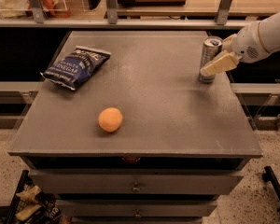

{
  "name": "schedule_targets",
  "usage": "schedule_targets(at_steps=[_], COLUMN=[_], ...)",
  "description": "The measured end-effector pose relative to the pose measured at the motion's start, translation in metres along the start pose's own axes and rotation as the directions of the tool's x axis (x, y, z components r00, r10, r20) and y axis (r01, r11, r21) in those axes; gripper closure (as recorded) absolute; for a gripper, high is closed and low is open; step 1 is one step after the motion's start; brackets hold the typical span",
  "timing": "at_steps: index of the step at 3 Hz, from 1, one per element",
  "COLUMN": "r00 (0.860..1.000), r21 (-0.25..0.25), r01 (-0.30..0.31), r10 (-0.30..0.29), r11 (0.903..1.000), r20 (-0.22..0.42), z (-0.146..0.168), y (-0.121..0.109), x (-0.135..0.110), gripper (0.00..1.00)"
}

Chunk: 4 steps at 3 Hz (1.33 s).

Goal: Move redbull can near blue chip bag

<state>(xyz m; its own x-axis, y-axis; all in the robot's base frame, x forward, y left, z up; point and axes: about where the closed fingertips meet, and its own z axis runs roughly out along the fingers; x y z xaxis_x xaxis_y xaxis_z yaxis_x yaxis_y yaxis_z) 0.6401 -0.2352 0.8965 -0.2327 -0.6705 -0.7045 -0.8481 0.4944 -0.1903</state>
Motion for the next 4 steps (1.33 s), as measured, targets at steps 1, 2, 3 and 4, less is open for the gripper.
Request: schedule_targets(at_steps=[1, 2, 3, 4], r00=[1.0, 0.999, 0.995, 0.993], r21=[-0.033, -0.053, -0.07, -0.059], r01=[-0.002, 0.013, 0.035, 0.044], r10=[0.002, -0.01, -0.028, -0.038], r11=[0.9995, 0.9985, 0.9969, 0.9973], r20=[0.029, 0.052, 0.097, 0.108], z=[0.01, 0.01, -0.002, -0.008], y=[0.002, 0.0, -0.007, -0.011], x=[-0.009, -0.021, -0.041, -0.048], gripper=[0.62, 0.86, 1.0, 1.0])
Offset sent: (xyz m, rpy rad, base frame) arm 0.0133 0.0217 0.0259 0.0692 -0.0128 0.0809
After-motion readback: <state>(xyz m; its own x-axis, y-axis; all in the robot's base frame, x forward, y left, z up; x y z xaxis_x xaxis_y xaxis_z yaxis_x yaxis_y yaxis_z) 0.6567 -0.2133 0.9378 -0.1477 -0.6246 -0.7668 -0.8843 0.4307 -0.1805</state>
